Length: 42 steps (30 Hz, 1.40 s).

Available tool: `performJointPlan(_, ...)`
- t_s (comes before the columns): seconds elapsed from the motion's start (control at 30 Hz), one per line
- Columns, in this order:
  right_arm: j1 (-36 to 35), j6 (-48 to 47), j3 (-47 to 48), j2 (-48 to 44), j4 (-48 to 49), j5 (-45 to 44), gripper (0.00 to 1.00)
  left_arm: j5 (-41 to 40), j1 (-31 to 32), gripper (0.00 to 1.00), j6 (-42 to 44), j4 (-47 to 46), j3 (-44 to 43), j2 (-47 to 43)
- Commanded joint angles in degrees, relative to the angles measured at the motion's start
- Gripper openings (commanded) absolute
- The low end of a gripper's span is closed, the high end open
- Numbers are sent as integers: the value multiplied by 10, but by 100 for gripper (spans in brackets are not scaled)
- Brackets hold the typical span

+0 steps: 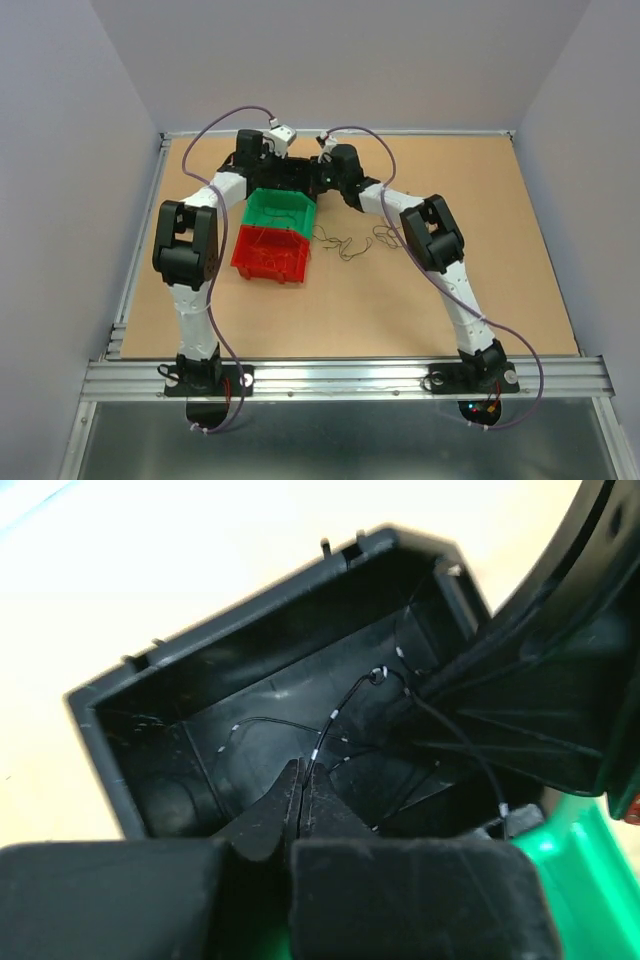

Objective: Untangle the cables

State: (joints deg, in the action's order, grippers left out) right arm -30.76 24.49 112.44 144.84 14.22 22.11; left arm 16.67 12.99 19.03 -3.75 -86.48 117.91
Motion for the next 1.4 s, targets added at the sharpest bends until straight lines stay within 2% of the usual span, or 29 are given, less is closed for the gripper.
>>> performJointPlan(0.0, -14, -33, -62, -77, -38, -22, 0, 14, -4, 0, -17, -37, 28, -71)
performJointPlan(0.17, -29, -50, -158, -141, -36, -72, 1, 22, -4, 0, -29, -54, 99, -126)
performJointPlan(0.33, -33, -55, -174, -166, -36, -93, 3, 4, 2, 0, -29, -68, 128, -147)
performJointPlan(0.43, -34, -53, -166, -167, -38, -98, 9, -3, 2, 0, -29, -68, 117, -133)
performJointPlan(0.5, -33, -54, -161, -165, -40, -102, 27, -5, 2, 0, -27, -65, 113, -125)
performJointPlan(0.53, -33, -56, -155, -164, -41, -103, 46, -5, 2, 0, -26, -64, 111, -124)
performJointPlan(0.57, -33, -58, -155, -166, -41, -105, 52, -6, 2, 0, -25, -64, 111, -124)
performJointPlan(0.63, -34, -63, -158, -171, -41, -114, 56, -8, 2, 0, -22, -64, 111, -124)
performJointPlan(0.87, -33, -74, -188, -211, -40, -116, 56, -5, -2, 0, -24, -30, 85, -131)
performJointPlan(1.03, -33, -77, -230, -249, -40, -149, 60, 8, -11, 0, -33, -1, 63, -143)
performJointPlan(1.17, -33, -72, -261, -276, -40, -194, 50, 16, -17, 0, -38, 15, 57, -150)
performJointPlan(1.27, -33, -69, -285, -293, -39, -202, 50, 21, -20, 0, -40, 25, 50, -151)
performJointPlan(1.33, -33, -65, -296, -305, -38, -193, 52, 22, -22, 0, -41, 28, 48, -153)
performJointPlan(1.37, -33, -65, -306, -308, -38, -180, 58, 23, -23, 0, -41, 30, 47, -153)
